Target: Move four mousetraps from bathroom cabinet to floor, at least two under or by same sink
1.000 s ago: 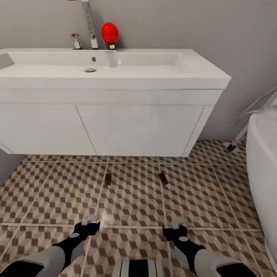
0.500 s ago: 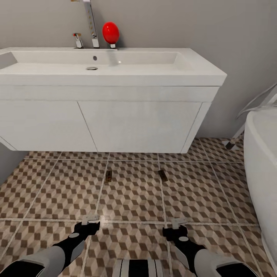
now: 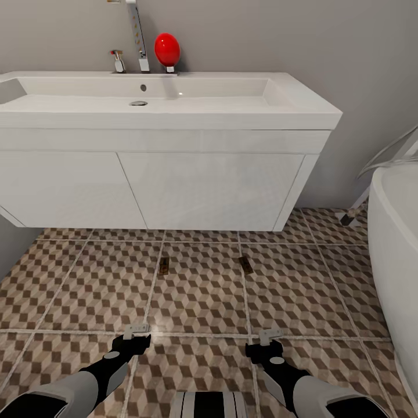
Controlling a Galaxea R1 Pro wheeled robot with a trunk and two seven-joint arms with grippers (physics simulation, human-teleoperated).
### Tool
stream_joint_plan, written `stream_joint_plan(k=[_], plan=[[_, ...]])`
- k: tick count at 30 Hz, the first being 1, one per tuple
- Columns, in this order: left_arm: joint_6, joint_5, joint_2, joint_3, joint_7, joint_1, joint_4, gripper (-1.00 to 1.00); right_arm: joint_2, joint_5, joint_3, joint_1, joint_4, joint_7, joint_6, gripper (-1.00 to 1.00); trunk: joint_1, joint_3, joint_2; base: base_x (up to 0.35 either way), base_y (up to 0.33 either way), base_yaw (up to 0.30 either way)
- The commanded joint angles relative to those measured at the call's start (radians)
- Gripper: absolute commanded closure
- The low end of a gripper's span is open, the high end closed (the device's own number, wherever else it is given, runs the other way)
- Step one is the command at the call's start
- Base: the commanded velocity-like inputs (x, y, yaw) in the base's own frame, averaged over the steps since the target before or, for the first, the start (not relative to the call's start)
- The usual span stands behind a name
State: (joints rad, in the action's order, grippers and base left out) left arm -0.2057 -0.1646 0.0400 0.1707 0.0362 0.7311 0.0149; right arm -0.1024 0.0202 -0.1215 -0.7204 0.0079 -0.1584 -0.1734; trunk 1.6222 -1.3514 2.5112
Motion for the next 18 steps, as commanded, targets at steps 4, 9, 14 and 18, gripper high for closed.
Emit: stream_joint_plan(k=[4,9,14,18], plan=[[-0.003,-0.009,0.0,0.009,0.002,0.0,-0.001,-1.0,0.0,0.002,-0.007,-0.001,0.001,-0.006,-0.002,-1.0,0.0,-0.001,0.0,0.0,0.0,0.0],[-0.003,-0.008,0.0,0.009,0.002,0.001,-0.001,-1.0,0.0,0.002,-0.007,-0.001,0.001,-0.006,-0.002,-1.0,0.0,-0.001,0.0,0.0,0.0,0.0],[-0.003,-0.008,0.0,0.009,0.002,0.0,-0.001,-1.0,0.0,0.002,-0.007,-0.001,0.001,-0.006,-0.002,-1.0,0.0,-0.001,0.0,0.0,0.0,0.0],[-0.003,-0.007,0.0,0.009,0.002,0.001,-0.001,-1.0,0.0,0.002,-0.007,-0.001,0.001,-0.006,-0.002,-1.0,0.0,-0.001,0.0,0.0,0.0,0.0]])
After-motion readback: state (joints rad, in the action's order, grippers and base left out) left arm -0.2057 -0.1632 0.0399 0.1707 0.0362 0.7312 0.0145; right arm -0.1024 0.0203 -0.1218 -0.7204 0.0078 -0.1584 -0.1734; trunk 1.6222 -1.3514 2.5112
